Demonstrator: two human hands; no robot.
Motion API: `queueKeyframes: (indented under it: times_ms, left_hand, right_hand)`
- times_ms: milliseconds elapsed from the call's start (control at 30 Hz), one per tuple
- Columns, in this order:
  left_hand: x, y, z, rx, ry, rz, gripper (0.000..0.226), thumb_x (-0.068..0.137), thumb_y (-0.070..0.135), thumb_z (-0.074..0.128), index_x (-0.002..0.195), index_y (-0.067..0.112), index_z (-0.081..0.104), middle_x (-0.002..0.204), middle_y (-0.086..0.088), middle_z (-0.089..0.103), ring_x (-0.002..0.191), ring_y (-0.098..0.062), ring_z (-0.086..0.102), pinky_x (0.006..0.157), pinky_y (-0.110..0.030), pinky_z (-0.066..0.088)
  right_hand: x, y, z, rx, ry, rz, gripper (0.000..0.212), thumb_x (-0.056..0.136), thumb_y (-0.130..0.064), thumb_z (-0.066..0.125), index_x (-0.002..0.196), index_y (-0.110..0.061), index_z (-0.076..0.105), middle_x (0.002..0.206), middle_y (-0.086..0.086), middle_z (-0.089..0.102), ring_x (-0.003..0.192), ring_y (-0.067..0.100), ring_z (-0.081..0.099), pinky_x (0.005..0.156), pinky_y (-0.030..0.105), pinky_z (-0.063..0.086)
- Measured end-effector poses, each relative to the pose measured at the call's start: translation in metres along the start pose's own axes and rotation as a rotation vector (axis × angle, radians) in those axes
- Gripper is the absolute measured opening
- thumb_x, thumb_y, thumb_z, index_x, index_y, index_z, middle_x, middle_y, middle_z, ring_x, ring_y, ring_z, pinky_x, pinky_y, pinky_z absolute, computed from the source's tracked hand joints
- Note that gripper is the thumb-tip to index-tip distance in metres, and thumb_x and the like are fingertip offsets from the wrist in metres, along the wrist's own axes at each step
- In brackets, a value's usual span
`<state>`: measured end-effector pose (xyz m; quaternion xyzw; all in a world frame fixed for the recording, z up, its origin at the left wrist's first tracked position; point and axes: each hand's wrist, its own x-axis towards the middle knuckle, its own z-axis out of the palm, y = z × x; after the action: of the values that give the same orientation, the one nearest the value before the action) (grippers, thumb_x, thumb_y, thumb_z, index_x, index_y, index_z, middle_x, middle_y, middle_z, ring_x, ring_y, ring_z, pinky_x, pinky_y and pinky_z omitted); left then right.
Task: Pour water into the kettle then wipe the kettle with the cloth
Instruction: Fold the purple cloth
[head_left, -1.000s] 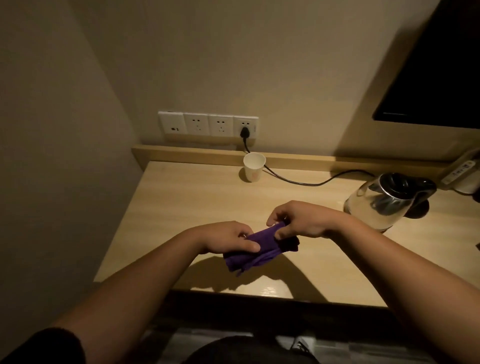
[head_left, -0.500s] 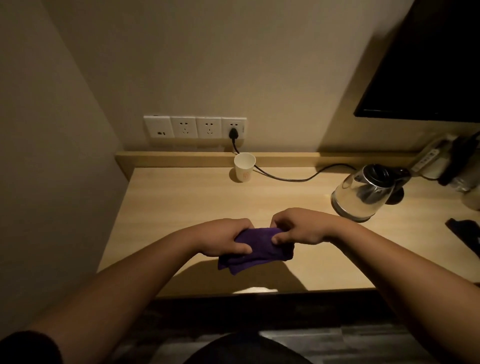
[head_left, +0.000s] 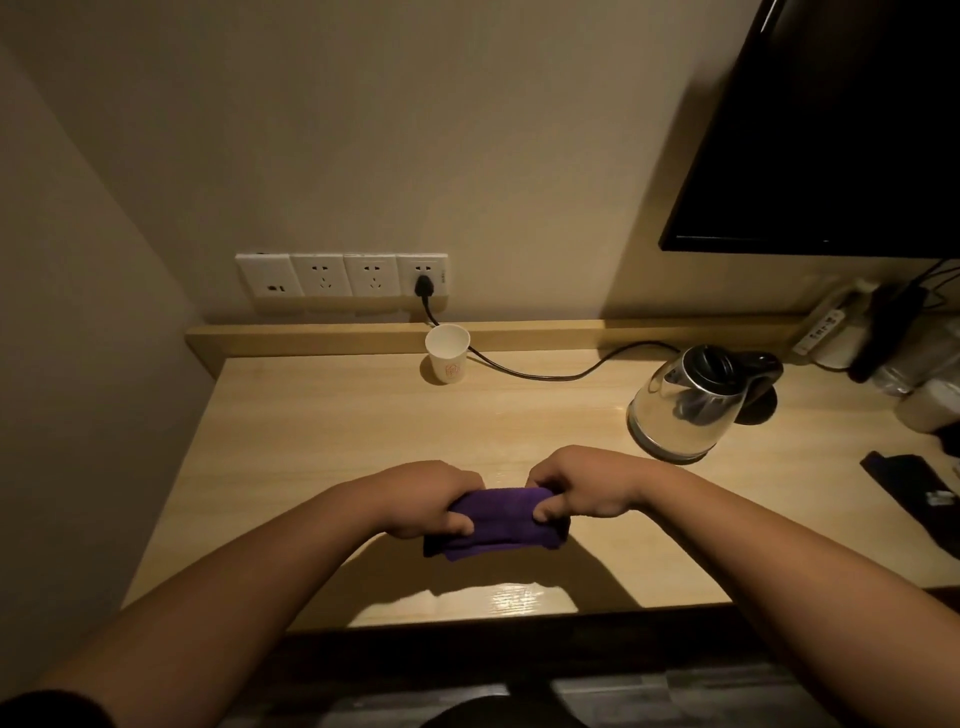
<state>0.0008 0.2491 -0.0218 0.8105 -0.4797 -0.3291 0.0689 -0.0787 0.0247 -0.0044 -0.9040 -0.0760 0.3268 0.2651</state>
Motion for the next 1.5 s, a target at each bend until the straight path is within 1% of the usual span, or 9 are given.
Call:
queueKeyframes:
  times_ms: [167,533,700,800,867,1033,1233,1400,1500]
  left_hand:
    - [0.014,-0.008,0.013,0.0,0.013,-0.063,0.028,0.092,0.03,0.055,0.119,0.024,0.051,0.104,0.0,0.062,0.089,-0.018,0.056,0.074,-0.033,0.045]
    - [0.072,-0.022,0.05,0.414,0.423,-0.187,0.021,0.083,0.013,0.059,0.103,0.019,0.054,0.095,-0.003,0.055,0.085,-0.024,0.053,0.067,-0.034,0.039]
    - [0.067,-0.037,0.116,0.492,0.342,-0.12,0.027,0.073,0.015,0.071,0.097,0.017,0.059,0.094,-0.005,0.062,0.083,-0.025,0.056,0.069,-0.037,0.044]
    - [0.051,-0.044,0.158,0.428,0.321,-0.083,0.044,0.078,0.029,0.072,0.117,0.012,0.062,0.119,-0.011,0.064,0.106,-0.028,0.06,0.085,-0.039,0.052]
    - [0.037,-0.05,0.175,0.388,0.248,-0.127,0.064,0.089,0.05,0.052,0.138,0.008,0.048,0.145,-0.014,0.046,0.132,-0.029,0.046,0.105,-0.044,0.04]
    - [0.026,-0.04,0.183,0.368,0.134,-0.174,0.081,0.094,0.064,0.016,0.153,0.011,-0.002,0.156,-0.007,-0.016,0.147,-0.023,-0.009,0.116,-0.047,-0.008]
    - [0.026,-0.033,0.166,0.377,0.038,-0.211,0.075,0.097,0.056,0.024,0.153,0.015,-0.006,0.161,-0.007,-0.013,0.148,-0.021,-0.011,0.118,-0.047,-0.007]
    - [0.026,-0.01,0.147,0.251,0.097,-0.289,0.063,0.096,0.042,0.04,0.15,0.016,0.021,0.159,-0.007,0.02,0.144,-0.025,0.022,0.117,-0.046,0.016]
    - [0.023,-0.001,0.133,0.142,0.143,-0.293,0.05,0.093,0.039,0.044,0.138,0.018,0.037,0.136,-0.007,0.051,0.114,-0.025,0.053,0.093,-0.039,0.043]
  right_hand:
    - [0.009,0.02,0.011,-0.048,0.043,-0.019,0.018,0.094,-0.021,0.061,0.112,-0.017,0.064,0.1,-0.001,0.065,0.092,0.018,0.06,0.081,0.033,0.048]
    - [0.052,0.064,0.046,-0.367,0.483,0.038,0.018,0.086,-0.011,0.063,0.103,-0.01,0.063,0.099,0.012,0.061,0.089,0.031,0.058,0.072,0.041,0.047]
    - [0.056,0.067,0.112,-0.4,0.453,0.037,0.034,0.091,-0.033,0.035,0.102,-0.012,0.059,0.098,0.009,0.06,0.085,0.028,0.056,0.071,0.041,0.048]
    - [0.05,0.073,0.146,-0.426,0.312,-0.006,0.031,0.092,-0.032,0.048,0.099,-0.005,0.063,0.105,0.016,0.062,0.089,0.035,0.059,0.072,0.043,0.049]
    - [0.044,0.083,0.162,-0.501,0.202,0.001,0.043,0.087,-0.039,0.06,0.109,-0.002,0.066,0.123,0.023,0.061,0.108,0.04,0.06,0.086,0.046,0.053]
    - [0.03,0.091,0.179,-0.586,0.141,0.067,0.075,0.093,-0.06,0.036,0.138,-0.002,0.052,0.148,0.021,0.047,0.137,0.034,0.044,0.111,0.055,0.032]
    - [0.028,0.08,0.169,-0.599,0.064,0.06,0.082,0.099,-0.061,0.023,0.156,-0.007,0.001,0.164,0.014,-0.011,0.151,0.027,-0.013,0.118,0.051,-0.008]
    - [0.025,0.063,0.143,-0.449,0.153,0.043,0.059,0.098,-0.045,0.043,0.147,-0.015,0.034,0.159,0.011,0.031,0.146,0.028,0.026,0.118,0.046,0.017]
    - [0.024,0.056,0.122,-0.343,0.273,0.03,0.028,0.095,-0.035,0.047,0.117,-0.02,0.055,0.12,0.007,0.063,0.105,0.025,0.058,0.088,0.037,0.044]
